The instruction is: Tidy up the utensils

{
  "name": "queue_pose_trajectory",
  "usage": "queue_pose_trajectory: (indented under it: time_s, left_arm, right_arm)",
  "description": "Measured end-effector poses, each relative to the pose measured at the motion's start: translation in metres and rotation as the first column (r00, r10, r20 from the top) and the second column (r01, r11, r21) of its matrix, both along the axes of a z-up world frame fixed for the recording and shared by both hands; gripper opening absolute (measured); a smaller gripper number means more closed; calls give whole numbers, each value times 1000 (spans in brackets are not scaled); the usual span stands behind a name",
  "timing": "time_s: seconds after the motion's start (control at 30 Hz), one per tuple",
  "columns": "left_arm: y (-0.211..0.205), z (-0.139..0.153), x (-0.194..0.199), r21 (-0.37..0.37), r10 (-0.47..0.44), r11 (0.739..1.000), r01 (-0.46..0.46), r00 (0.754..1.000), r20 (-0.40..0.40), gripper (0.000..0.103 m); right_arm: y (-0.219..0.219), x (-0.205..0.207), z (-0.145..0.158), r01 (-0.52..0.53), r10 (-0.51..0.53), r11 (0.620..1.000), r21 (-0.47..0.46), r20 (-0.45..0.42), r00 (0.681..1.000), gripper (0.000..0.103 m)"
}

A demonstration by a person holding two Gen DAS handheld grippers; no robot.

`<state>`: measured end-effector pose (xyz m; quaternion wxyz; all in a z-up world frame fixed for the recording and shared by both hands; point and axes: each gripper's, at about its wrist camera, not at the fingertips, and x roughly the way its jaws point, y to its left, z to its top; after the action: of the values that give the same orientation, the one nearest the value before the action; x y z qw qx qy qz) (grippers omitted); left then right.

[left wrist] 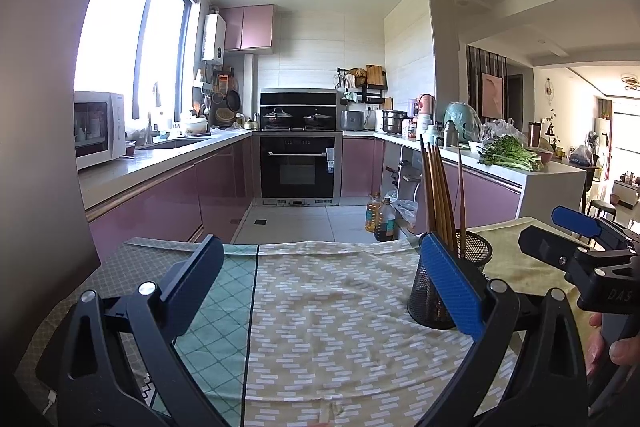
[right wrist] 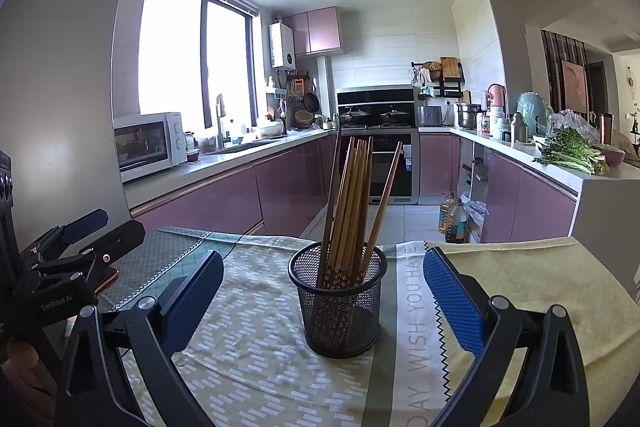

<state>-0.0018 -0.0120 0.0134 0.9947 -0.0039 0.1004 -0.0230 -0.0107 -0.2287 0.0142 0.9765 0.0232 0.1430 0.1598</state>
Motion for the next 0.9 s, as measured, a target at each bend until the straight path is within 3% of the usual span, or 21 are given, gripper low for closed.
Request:
queue_pose_trajectory:
  time_s: [0.9]
  left_arm:
    - [4,2,-1,-18,7,1000,-7,1000,9,97]
  right_arm:
    - [0,0,0,20,-20,1000,-2,30,999,97]
